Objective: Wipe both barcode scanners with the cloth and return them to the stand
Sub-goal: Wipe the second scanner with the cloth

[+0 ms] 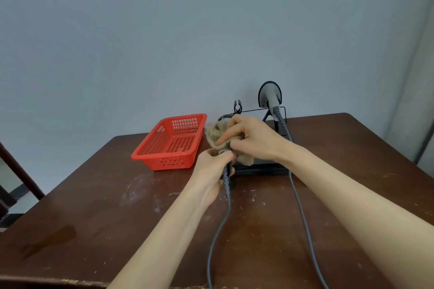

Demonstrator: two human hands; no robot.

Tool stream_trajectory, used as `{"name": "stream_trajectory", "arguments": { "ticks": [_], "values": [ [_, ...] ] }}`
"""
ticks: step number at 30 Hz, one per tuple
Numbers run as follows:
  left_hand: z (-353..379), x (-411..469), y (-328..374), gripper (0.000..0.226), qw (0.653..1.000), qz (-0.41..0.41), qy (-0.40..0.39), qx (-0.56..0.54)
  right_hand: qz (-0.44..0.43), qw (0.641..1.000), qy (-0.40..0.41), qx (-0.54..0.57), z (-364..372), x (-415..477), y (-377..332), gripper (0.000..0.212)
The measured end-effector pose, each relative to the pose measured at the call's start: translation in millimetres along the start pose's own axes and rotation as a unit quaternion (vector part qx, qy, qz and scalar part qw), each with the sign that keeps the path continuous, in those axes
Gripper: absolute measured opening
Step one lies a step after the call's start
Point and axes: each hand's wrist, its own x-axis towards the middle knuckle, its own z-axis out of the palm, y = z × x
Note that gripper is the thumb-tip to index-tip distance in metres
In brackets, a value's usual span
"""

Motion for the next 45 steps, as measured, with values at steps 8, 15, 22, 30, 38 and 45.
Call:
{"name": "stream_trajectory", "arguments": {
  "ticks": [8,15,22,30,38,45],
  "values": [
    [3,3,3,0.006,0.999,-0.025,-0.01,-0.043,0.01,0.999,0.025,-0.025,-1,5,6,0.036],
    [8,4,2,0.013,0.991,-0.045,-0.022,-0.125,0.022,0.997,0.07,-0.009,2,8,18,0.039],
    [4,3,4,0.017,0.982,-0.033,-0.042,-0.18,-0.008,1.0,0.02,0.008,5,1,6,0.035],
    [1,-5,4,0.016,0.97,-0.074,0.022,-0.229,0.109,0.979,0.115,-0.126,-1,11,21,0.038],
    [-6,-6,4,0.006,0.978,-0.03,0.064,-0.196,0.156,0.967,0.199,0.004,-7,-1,26,0.003],
    [5,-6,-4,0.027,0.98,0.008,0.064,-0.186,0.074,0.982,0.166,-0.045,10,4,14,0.029]
  ]
}}
